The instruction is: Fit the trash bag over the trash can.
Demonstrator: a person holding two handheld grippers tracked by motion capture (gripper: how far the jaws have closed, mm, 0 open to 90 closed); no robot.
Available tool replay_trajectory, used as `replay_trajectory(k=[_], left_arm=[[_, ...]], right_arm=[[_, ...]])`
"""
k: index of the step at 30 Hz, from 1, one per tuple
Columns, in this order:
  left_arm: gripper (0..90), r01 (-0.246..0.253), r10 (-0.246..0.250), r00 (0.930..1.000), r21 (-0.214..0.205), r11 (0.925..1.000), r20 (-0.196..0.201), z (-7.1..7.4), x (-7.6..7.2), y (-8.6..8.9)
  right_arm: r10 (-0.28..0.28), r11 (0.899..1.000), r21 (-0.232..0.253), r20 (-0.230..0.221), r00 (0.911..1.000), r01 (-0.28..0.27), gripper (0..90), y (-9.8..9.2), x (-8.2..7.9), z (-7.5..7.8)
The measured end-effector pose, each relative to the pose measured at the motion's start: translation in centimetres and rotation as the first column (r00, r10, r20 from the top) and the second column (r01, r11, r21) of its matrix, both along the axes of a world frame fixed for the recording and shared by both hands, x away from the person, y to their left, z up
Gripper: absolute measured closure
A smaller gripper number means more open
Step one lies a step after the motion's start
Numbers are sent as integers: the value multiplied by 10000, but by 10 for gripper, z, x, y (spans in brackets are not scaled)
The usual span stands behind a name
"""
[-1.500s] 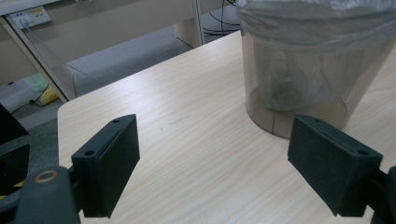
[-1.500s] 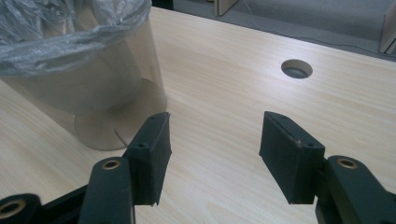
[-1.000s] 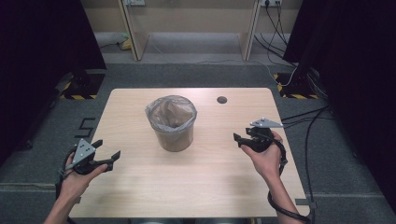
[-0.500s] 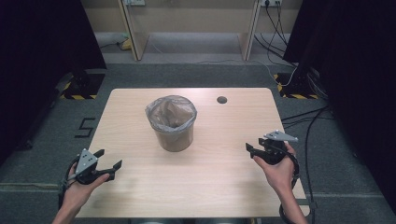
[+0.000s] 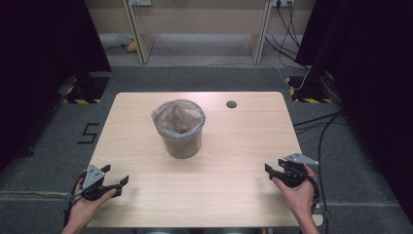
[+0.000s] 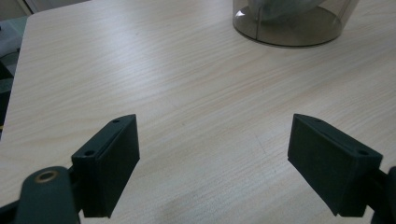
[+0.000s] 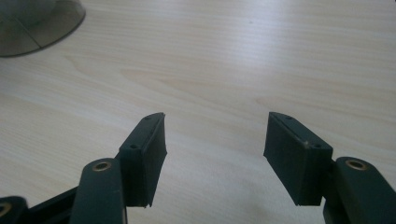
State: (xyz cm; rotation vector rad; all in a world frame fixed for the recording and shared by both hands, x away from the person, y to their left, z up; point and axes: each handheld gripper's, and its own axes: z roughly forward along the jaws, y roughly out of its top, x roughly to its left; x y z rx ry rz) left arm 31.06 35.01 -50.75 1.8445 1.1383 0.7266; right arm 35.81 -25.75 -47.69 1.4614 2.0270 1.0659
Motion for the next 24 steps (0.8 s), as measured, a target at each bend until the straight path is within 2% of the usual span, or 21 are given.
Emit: replay_trajectory(k=[8, 10, 19, 24], left_arm=[[158, -191, 190, 9993, -24, 9998, -314, -12, 0, -2], [160, -277, 279, 9985, 42, 9996, -462, -13, 1, -3], [160, -645, 648, 9972, 81, 9979, -383, -13, 1, -3], [160, -838, 853, 9924, 199, 9963, -892, -14, 2, -3]], right_arm=[[-256, 9997, 58, 11, 9997, 256, 380, -10, -10, -16], [-351, 9994, 21, 153, 9993, 351, 380, -12, -12, -20], [-481, 9987, 186, 218, 9986, 477, 382, -11, -18, -36], [-424, 9991, -4, 117, 9990, 424, 382, -8, -17, -36]])
